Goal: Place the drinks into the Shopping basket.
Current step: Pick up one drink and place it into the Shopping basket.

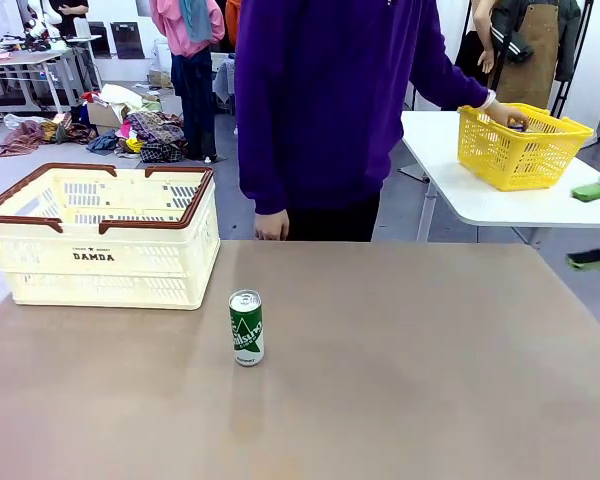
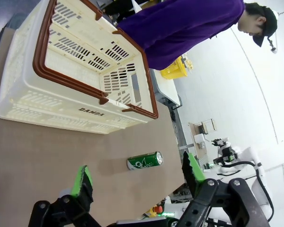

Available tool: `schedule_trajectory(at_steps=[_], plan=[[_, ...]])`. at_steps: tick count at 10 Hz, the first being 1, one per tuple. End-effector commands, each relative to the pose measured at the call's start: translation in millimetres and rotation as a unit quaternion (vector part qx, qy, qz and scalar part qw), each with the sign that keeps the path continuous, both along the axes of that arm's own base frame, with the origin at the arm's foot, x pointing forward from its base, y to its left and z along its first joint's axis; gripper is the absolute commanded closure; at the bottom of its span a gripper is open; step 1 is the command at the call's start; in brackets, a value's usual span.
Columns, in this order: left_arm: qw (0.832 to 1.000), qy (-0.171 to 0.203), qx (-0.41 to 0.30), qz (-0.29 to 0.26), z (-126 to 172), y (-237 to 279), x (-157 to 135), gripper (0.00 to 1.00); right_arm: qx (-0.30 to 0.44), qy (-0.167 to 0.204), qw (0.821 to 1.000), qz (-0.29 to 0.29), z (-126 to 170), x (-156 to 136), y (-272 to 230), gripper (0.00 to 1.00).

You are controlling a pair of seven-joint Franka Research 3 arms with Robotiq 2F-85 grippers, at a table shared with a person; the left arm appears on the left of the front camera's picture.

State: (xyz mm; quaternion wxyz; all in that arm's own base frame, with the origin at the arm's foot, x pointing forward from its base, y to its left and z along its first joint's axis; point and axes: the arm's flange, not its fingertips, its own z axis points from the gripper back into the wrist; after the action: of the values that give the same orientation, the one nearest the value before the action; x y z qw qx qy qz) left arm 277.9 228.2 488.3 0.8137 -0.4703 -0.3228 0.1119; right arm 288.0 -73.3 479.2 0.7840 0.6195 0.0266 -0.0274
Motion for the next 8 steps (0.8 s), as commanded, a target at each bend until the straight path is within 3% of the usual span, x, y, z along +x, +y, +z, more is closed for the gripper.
schedule_trajectory(at_steps=[1, 2, 3, 4, 8], plan=[[1.000, -0.014, -0.002, -0.003, -1, 0, 1, 0.00, 0.068, -0.023, 0.996, -0.045, -52, -14, -23, 0.00], [1.000, -0.014, -0.002, -0.003, -1, 0, 1, 0.00, 0.050, -0.040, 0.993, -0.098, -75, -23, -31, 0.00], [1.000, -0.014, -0.002, -0.003, -1, 0, 1, 0.00, 0.027, -0.126, 0.986, -0.108, -93, -31, -27, 0.00], [1.000, -0.014, -0.002, -0.003, -1, 0, 1, 0.00, 0.044, -0.008, 0.997, -0.062, -48, -16, -43, 0.00], [1.000, -0.014, -0.002, -0.003, -1, 0, 1, 0.00, 0.044, -0.008, 0.997, -0.062, -48, -16, -43, 0.00]])
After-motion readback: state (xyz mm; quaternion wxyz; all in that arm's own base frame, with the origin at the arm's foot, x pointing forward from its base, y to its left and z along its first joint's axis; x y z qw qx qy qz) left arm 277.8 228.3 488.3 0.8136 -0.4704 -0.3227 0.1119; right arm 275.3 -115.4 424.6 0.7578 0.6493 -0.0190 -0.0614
